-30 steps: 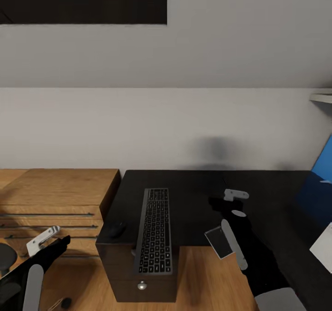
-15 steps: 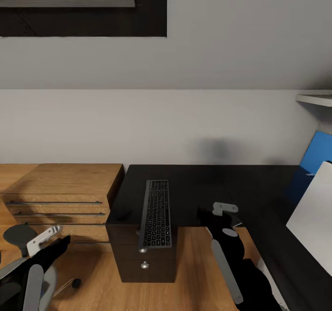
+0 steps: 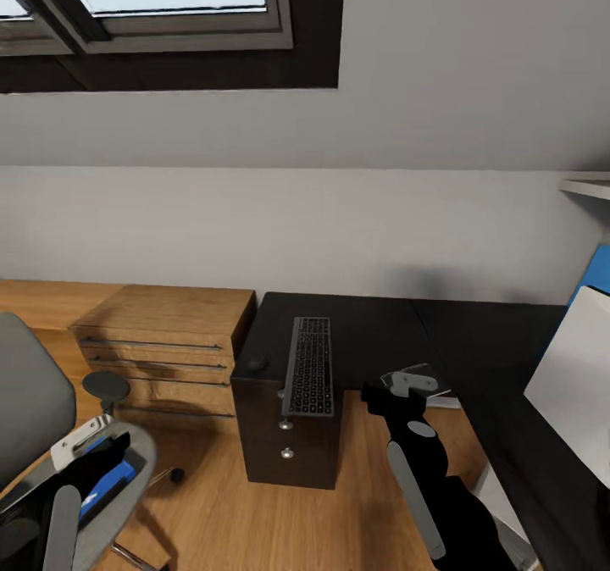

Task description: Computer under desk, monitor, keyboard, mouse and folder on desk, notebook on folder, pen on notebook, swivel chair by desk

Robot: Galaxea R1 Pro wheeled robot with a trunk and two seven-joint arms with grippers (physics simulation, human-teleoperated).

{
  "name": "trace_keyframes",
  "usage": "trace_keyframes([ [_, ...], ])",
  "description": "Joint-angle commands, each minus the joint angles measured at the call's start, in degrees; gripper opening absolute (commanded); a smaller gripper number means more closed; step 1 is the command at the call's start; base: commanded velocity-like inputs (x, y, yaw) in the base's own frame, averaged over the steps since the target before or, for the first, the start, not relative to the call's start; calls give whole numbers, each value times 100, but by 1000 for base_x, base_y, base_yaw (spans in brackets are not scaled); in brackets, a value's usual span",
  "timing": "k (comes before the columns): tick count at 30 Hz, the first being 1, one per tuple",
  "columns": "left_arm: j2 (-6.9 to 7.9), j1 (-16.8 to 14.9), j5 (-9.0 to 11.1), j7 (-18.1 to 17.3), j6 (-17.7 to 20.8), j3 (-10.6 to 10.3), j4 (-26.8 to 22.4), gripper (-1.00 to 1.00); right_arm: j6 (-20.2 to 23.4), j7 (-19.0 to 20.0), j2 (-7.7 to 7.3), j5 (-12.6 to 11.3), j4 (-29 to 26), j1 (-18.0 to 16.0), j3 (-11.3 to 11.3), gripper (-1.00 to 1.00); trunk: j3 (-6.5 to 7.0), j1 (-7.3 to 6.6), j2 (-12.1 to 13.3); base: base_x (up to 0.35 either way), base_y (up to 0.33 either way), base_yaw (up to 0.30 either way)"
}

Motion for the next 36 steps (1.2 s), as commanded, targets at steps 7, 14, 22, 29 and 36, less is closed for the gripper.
trace_keyframes([
  [7, 3, -8, 41, 34, 24, -2, -9, 100, 11, -57, -9, -45, -6, -5, 8, 100, 132, -157, 277, -142, 0, 76],
  [14, 4, -8, 36, 31, 46, -15, -4, 100, 5, -73, -23, -31, -17, -5, 11, 100, 259, -311, 557, -15, 0, 8],
  [22, 1, 5, -15, 35, 41, -295, 489, 100, -6, -79, -25, -15, 67, 27, 27, 100, 403, -486, 878, -3, 0, 1],
  [29, -48, 31, -1273, 0, -245, -491, 1737, 100, -774, -82, -23, 143, 835, 553, 193, 100, 529, -640, 1159, 0, 0, 0],
  [36, -171, 94, -1724, -6, -1632, -523, 2848, 100, -1893, -89, -5, 478, 2028, 816, 410, 100, 655, -794, 1440, 0, 0, 0],
])
